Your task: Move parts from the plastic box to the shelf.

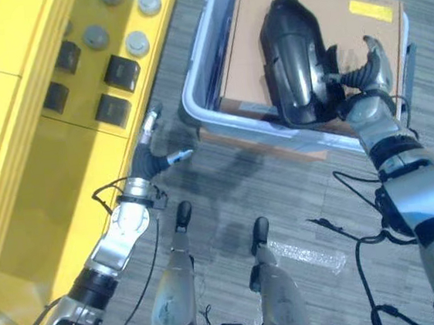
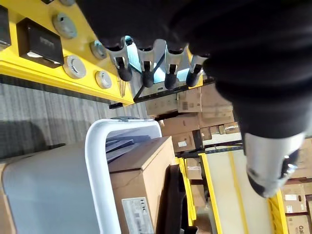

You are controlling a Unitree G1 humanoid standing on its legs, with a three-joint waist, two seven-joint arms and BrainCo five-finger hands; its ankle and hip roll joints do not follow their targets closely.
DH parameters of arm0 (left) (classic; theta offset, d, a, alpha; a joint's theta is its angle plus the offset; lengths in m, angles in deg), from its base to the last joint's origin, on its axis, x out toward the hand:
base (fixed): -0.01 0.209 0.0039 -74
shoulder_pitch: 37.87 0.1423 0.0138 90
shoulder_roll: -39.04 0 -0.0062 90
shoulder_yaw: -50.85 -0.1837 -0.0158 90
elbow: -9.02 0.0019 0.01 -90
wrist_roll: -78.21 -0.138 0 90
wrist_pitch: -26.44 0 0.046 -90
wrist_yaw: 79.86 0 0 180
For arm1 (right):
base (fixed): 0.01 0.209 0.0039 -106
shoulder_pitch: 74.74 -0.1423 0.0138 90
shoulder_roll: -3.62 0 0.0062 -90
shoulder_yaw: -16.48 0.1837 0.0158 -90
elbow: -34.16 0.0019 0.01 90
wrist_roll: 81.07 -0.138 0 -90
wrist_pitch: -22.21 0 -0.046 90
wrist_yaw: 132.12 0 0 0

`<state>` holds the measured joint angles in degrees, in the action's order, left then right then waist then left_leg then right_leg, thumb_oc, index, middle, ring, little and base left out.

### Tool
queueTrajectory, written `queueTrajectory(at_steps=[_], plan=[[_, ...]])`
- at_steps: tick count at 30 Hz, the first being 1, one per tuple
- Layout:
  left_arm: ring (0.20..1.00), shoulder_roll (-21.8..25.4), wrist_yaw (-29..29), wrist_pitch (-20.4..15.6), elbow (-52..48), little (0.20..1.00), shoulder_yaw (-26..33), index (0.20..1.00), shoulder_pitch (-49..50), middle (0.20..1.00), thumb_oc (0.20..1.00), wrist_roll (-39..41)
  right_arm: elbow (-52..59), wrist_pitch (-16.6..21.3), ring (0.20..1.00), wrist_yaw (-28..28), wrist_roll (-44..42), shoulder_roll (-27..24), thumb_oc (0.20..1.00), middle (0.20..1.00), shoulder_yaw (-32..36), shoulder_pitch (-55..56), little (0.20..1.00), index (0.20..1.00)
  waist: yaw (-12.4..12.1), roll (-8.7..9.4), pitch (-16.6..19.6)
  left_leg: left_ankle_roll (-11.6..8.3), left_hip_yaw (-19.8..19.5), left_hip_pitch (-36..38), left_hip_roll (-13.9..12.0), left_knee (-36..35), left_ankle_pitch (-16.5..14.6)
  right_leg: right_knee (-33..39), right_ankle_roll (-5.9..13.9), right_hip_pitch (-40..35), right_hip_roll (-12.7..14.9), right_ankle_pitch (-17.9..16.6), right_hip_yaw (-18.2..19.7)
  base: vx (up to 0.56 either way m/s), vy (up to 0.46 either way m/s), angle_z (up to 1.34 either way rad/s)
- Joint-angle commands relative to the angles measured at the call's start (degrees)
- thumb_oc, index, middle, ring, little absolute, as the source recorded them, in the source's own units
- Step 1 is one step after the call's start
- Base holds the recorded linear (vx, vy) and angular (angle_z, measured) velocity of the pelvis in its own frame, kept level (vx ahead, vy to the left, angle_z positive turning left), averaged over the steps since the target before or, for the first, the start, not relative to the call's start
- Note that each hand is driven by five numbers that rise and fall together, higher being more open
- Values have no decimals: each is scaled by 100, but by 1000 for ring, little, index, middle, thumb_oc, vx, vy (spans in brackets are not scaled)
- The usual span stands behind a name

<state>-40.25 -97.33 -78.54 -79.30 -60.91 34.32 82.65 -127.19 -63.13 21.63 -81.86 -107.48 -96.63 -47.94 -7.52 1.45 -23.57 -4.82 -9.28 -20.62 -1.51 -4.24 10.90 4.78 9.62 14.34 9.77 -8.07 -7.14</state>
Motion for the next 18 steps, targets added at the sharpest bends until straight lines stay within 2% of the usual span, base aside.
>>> queueTrajectory(at_steps=[1, 4, 5, 6, 12, 18], plan=[[1000, -69, -22, -319, -132, 1000, 30, 1000, -128, 1000, 1000, 30, -136, 18, 1000, 288, -255, -309, 1000, 1000, -458, -301, 1000, 1000, 25, -85, 114, 70, 384, 176, 121, -76, -603, 22, -163, -253, -434, 804, -55, 3, -38, 2], [1000, -119, 78, -297, -104, 1000, -11, 1000, -193, 1000, 1000, 51, -518, -87, 1000, 607, -317, -212, 1000, 1000, -471, -221, 1000, 1000, 4, -121, 86, 63, 344, 137, 136, -76, -590, 22, -164, -240, -433, 815, -91, 5, -28, 3], [1000, -135, 120, -283, -119, 1000, -21, 1000, -194, 1000, 1000, 68, -637, -145, 235, 721, -331, -150, 235, 235, -440, -153, 235, 235, -12, -139, 73, 63, 322, 129, 142, -76, -579, 22, -167, -237, -434, 823, -109, 1, -24, 9], [1000, -140, 149, -275, -129, 1000, -25, 1000, -211, 1000, 1000, 70, -730, -165, 200, 795, -297, -103, 200, 200, -428, -106, 200, 200, -26, -159, 66, 62, 304, 122, 149, -76, -575, 22, -169, -234, -431, 828, -124, -3, -32, 10], [1000, -373, 207, -208, -36, 1000, 26, 1000, -245, 1000, 1000, 323, -832, -199, 200, 814, -305, -40, 200, 200, -233, 130, 200, 200, -135, -270, 62, 43, 216, 56, 202, -76, -529, 22, -163, -193, -415, 832, -202, -13, -15, 7], [1000, -547, 49, -198, 166, 1000, 172, 1000, -381, 1000, 1000, 447, -230, -35, 200, 546, -410, 83, 200, 200, -61, 510, 200, 200, -73, -194, 107, 42, 203, 134, 191, -76, -537, 22, -165, -290, -426, 859, -215, -11, -5, 0]])
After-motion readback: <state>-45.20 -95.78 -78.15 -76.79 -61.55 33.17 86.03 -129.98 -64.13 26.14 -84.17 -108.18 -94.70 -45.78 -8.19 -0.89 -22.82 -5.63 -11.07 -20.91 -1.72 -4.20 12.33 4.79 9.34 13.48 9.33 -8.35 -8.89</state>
